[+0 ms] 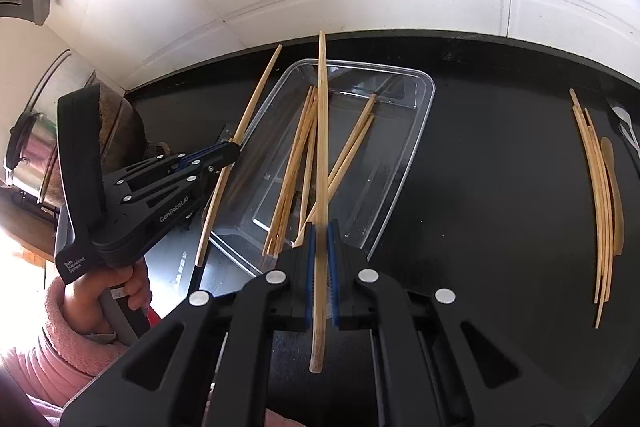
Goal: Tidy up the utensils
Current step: 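Open the left tool over the container while the right tool releases its chopstick there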
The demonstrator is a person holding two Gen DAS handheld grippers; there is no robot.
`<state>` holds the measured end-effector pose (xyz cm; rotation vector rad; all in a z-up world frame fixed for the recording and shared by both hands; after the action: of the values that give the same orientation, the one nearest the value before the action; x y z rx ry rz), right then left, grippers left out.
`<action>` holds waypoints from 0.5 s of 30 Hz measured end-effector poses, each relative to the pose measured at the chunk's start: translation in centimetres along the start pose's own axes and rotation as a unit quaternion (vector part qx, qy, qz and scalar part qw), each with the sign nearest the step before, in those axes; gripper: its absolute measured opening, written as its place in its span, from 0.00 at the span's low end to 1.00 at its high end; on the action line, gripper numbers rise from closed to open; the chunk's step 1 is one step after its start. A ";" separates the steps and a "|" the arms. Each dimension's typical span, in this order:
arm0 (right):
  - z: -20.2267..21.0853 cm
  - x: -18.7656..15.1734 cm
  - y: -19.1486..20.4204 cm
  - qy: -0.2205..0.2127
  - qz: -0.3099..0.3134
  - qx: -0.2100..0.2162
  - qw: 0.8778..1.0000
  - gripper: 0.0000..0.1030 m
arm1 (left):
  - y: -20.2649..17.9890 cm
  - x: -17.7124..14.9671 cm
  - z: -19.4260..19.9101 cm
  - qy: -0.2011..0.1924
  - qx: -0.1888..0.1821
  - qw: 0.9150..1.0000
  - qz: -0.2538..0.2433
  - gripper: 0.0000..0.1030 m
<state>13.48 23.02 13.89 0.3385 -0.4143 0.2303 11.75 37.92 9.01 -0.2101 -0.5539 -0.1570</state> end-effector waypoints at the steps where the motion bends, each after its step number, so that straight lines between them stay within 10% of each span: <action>1: -0.3 0.0 -0.1 0.004 -0.002 -0.001 1.000 0.07 | 0.2 0.1 -0.3 0.003 -0.002 1.000 0.001 0.05; 7: -2.2 0.3 0.0 0.039 -0.018 0.006 0.999 0.08 | 0.6 -0.2 -2.1 0.041 -0.028 0.999 -0.003 0.08; 8: -2.4 0.4 -0.1 0.046 -0.020 0.003 0.999 0.15 | 0.8 -0.2 -2.3 0.046 -0.026 0.999 -0.006 0.27; 9: -2.4 0.6 -0.2 0.044 -0.020 -0.005 0.999 0.27 | 1.1 -0.1 -2.5 0.047 -0.017 0.999 -0.006 0.74; 10: -2.1 0.8 -0.5 0.032 -0.019 -0.021 0.999 0.69 | 1.6 0.1 -2.2 0.040 0.002 0.999 -0.005 0.91; 11: -1.4 1.1 -0.9 0.013 -0.020 -0.039 0.999 0.87 | 2.1 0.4 -1.7 0.022 0.019 1.000 0.001 0.94; 15: 2.9 2.3 -3.5 -0.085 -0.050 -0.098 0.990 0.87 | 3.8 0.7 -0.7 0.010 0.044 0.999 0.030 0.94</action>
<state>15.49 19.05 16.35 0.1861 -0.5814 0.0620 13.49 41.41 8.27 -0.1397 -0.5319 -0.0757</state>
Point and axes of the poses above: each gripper's, at about its wrist camera, not at the fingertips, and z roughly against the way its jaws point, y to its left, x to its top, the point moved 6 cm from there along -z, roughly the way its jaws point, and after that the axes turned 7 degrees about -x, right-handed, at the moved point
